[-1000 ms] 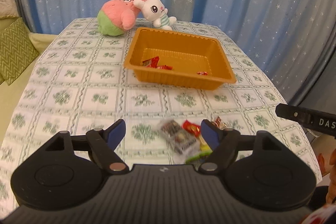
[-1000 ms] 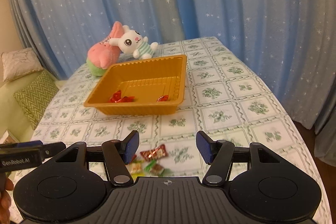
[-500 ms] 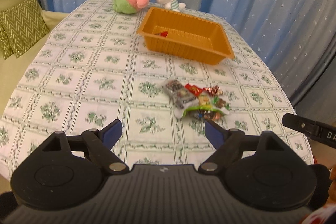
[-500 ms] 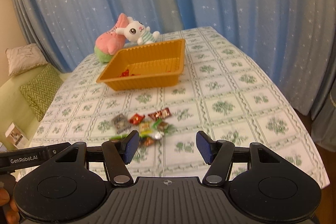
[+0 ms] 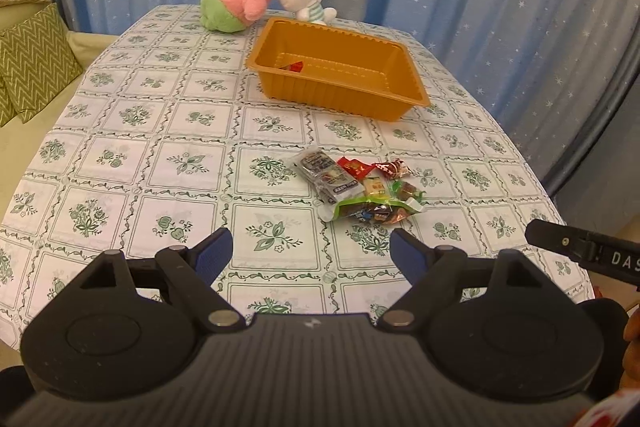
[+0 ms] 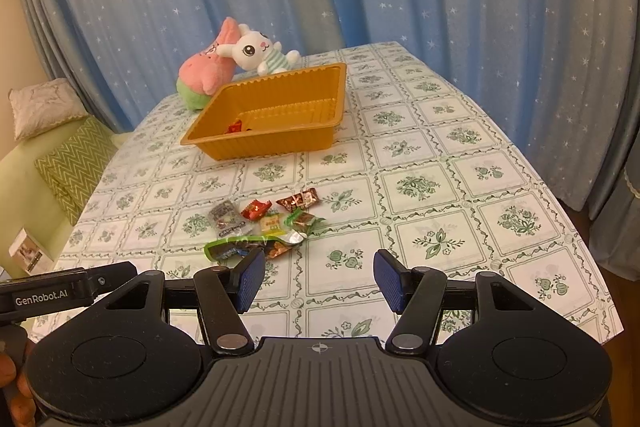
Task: Organize snacks
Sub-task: 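Withdraw both tools from the tray back toward the snack pile, then grasp the green-edged wrapper with the left tool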
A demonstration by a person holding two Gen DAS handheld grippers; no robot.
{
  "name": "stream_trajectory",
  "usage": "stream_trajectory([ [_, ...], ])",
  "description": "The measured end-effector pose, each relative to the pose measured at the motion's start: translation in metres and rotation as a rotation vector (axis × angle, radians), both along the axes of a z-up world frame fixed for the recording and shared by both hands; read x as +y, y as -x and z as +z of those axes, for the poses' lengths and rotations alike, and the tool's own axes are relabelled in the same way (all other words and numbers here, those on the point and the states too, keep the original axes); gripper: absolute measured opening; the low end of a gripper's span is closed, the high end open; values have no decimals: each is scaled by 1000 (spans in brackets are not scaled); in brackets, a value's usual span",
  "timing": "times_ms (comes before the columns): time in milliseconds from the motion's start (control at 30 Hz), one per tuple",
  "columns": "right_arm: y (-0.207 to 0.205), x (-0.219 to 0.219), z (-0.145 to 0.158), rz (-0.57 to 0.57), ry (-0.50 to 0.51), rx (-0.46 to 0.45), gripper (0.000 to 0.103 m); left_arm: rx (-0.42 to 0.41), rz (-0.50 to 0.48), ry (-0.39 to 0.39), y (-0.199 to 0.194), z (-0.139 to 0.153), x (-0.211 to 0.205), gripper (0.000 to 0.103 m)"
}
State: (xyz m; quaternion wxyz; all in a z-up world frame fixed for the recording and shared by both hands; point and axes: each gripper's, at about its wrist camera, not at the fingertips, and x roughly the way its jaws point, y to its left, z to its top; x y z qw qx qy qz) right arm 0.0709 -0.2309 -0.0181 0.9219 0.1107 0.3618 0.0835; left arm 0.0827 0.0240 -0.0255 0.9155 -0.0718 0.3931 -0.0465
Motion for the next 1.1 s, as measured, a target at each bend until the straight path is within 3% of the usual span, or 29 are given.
stream_trajectory([
  [333, -5, -3, -10, -4, 3, 29, 60, -2, -69, -44, -6, -7, -11, 83],
  [500, -10, -8, -16, -12, 7, 38, 60, -2, -152, -85, -15, -13, -21, 76],
  [867, -35, -10, -35, -13, 22, 64, 60, -74, -469, -250, -49, -33, -53, 53],
  [1100, -60, -14, -56, -27, 23, 104, 60, -91, -661, -338, -79, -56, -74, 51],
])
